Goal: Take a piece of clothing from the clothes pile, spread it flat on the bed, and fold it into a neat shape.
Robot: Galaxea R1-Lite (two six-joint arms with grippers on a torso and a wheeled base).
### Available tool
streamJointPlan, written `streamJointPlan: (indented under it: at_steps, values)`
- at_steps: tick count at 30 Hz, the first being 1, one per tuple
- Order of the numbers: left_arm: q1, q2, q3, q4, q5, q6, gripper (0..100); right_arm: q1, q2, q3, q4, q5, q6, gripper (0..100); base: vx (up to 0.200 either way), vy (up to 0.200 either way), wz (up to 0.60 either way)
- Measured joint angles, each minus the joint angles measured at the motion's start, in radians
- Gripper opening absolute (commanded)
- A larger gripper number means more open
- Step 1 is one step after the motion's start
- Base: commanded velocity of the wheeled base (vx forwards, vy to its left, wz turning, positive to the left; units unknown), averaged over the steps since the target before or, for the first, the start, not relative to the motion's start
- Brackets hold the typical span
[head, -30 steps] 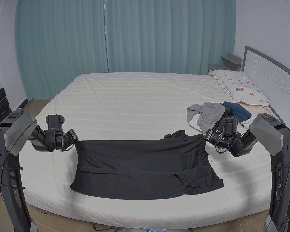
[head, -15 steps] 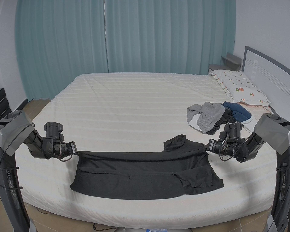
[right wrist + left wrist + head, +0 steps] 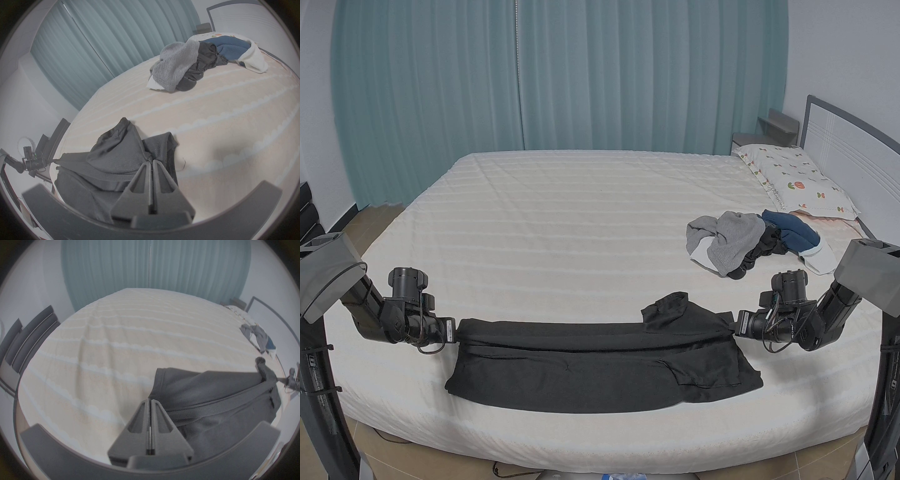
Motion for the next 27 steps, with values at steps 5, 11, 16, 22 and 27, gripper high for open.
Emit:
streamJointPlan:
  at_steps: [5, 11, 16, 22, 27]
  values:
    - [-0.001, -0.007, 0.039, 0.004, 0.001, 0.052, 0, 0.001, -0.002, 0.041, -0.001, -0.001, -0.009, 0, 0.0, 0.0, 0.0]
    - [-0.002, -0.01, 0.056, 0.01, 0.003, 0.059, 0, 0.007, 0.001, 0.05, -0.001, 0.0, -0.009, 100, 0.0, 0.0, 0.0]
    - [-0.002, -0.012, 0.063, 0.011, 0.002, 0.059, 100, 0.009, 0.005, 0.043, -0.002, 0.001, 0.011, 100, 0.0, 0.0, 0.0]
    - [0.003, -0.022, 0.063, 0.01, 0.0, 0.056, 100, 0.005, -0.006, 0.017, -0.002, 0.004, 0.095, 100, 0.0, 0.0, 0.0]
    - [0.015, -0.039, 0.055, 0.011, -0.01, 0.047, 100, 0.001, -0.017, -0.007, -0.002, 0.016, 0.201, 100, 0.0, 0.0, 0.0]
